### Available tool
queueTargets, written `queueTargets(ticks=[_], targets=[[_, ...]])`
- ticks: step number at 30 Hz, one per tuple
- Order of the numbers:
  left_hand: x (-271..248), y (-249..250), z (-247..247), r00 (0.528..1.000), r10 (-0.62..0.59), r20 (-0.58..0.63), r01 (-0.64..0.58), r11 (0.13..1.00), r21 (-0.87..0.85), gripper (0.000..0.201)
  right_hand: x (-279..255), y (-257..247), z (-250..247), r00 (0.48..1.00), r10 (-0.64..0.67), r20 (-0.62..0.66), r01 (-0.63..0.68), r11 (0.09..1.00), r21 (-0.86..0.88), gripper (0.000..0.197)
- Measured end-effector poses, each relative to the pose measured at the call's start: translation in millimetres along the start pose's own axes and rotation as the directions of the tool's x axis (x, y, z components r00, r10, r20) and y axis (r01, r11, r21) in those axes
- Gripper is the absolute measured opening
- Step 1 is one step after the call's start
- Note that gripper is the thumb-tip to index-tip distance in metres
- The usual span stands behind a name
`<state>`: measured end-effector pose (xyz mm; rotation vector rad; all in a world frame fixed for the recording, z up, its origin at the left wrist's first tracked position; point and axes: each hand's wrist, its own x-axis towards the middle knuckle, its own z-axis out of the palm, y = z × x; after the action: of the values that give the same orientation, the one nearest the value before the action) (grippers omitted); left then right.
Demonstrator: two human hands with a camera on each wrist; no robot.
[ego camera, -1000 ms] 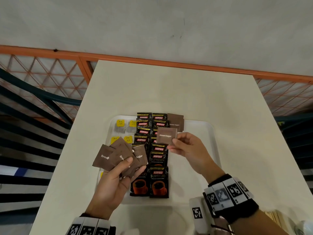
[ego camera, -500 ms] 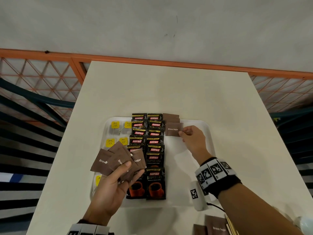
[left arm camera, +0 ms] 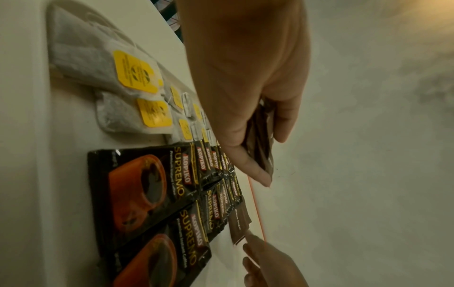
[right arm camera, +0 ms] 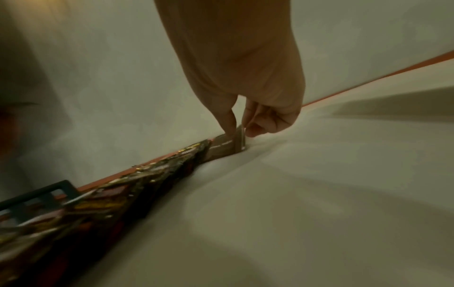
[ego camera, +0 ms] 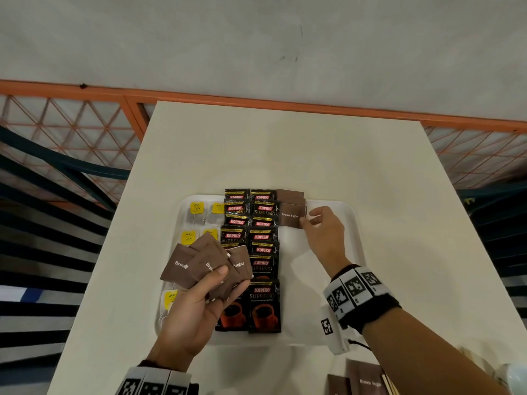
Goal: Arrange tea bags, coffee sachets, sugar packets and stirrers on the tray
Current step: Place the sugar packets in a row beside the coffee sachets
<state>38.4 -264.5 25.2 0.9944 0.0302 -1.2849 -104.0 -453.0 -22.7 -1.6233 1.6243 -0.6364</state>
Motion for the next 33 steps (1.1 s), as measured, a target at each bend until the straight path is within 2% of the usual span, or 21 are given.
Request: queueTargets(ticks=[2, 4, 5, 7, 8, 9, 10, 12, 16, 19, 21, 22, 25, 26, 30, 33], targets=[[-0.1, 0.3, 1.8, 1.000, -0.008, 0.015, 0.008, 1.000, -0.005, 0.029, -13.2, -11.9, -2.1, 0.993, -0.106, 0.055, 0.107, 0.994, -0.031, 0.016], [0.2, 0.6, 3.4, 1.000, -0.017, 0.024, 0.017, 1.000, -0.007, 0.029, -32.4, -28.3, -4.9, 0.956, -0.182, 0.230, 0.189, 0.982, -0.012, 0.017], [0.3, 0.5, 3.9, 0.999, -0.019, 0.030, 0.020, 1.000, -0.007, 0.030, -42.7, -36.1, -6.4, 0.913, -0.200, 0.357, 0.207, 0.978, 0.018, 0.020], [0.7, 0.3, 5.0, 0.999, -0.022, 0.042, 0.022, 1.000, 0.001, 0.036, -61.4, -46.9, -8.9, 0.781, -0.198, 0.592, 0.162, 0.980, 0.114, 0.026], [1.2, -0.4, 5.0, 0.999, -0.022, 0.041, 0.022, 1.000, 0.009, 0.038, -68.7, -48.9, -8.9, 0.721, -0.199, 0.664, 0.109, 0.978, 0.175, 0.024], [1.5, -1.1, 4.6, 0.999, -0.024, 0.041, 0.023, 1.000, 0.017, 0.040, -74.2, -49.3, -8.6, 0.684, -0.218, 0.696, 0.075, 0.970, 0.230, 0.022], [1.0, -1.2, 4.7, 0.999, -0.029, 0.039, 0.028, 0.999, 0.022, 0.041, -76.7, -47.7, -7.6, 0.676, -0.240, 0.696, 0.066, 0.961, 0.267, 0.020], [0.3, -1.7, 3.7, 0.999, -0.028, 0.043, 0.027, 0.999, 0.032, 0.041, -78.5, -45.0, -6.3, 0.700, -0.247, 0.670, 0.048, 0.952, 0.301, 0.017], [0.5, -1.3, 0.2, 0.999, 0.006, 0.038, -0.007, 0.999, 0.033, 0.040, -75.2, -40.6, -7.9, 0.759, -0.159, 0.632, -0.045, 0.955, 0.294, 0.010], [1.3, -1.8, -3.4, 0.999, 0.016, 0.028, -0.017, 0.999, 0.037, 0.045, -74.8, -37.1, -12.7, 0.748, -0.121, 0.652, -0.110, 0.947, 0.302, 0.010], [1.0, -2.0, -4.6, 0.999, 0.019, 0.026, -0.021, 0.997, 0.070, 0.058, -72.6, -34.6, -17.3, 0.761, -0.083, 0.644, -0.189, 0.920, 0.342, 0.007], [0.4, -2.2, -4.9, 1.000, 0.025, 0.020, -0.026, 0.995, 0.100, 0.062, -69.1, -32.4, -20.2, 0.786, -0.059, 0.615, -0.223, 0.901, 0.372, 0.005], [2.7, -3.8, -8.7, 0.999, 0.031, 0.033, -0.035, 0.991, 0.127, 0.035, -49.0, -19.9, -29.3, 0.887, 0.015, 0.462, -0.243, 0.866, 0.438, 0.010], [2.8, -3.7, -8.7, 0.999, 0.032, 0.033, -0.036, 0.992, 0.123, 0.036, -41.3, -14.5, -31.5, 0.908, 0.050, 0.417, -0.253, 0.857, 0.449, 0.013], [3.0, -3.6, -10.9, 0.999, 0.032, 0.024, -0.035, 0.990, 0.134, 0.044, -18.1, 2.3, -30.7, 0.936, 0.178, 0.303, -0.307, 0.833, 0.460, 0.013], [3.7, -4.9, -14.4, 0.999, 0.023, 0.033, -0.027, 0.991, 0.132, 0.059, -8.7, 8.6, -24.0, 0.942, 0.223, 0.250, -0.309, 0.868, 0.390, 0.010]])
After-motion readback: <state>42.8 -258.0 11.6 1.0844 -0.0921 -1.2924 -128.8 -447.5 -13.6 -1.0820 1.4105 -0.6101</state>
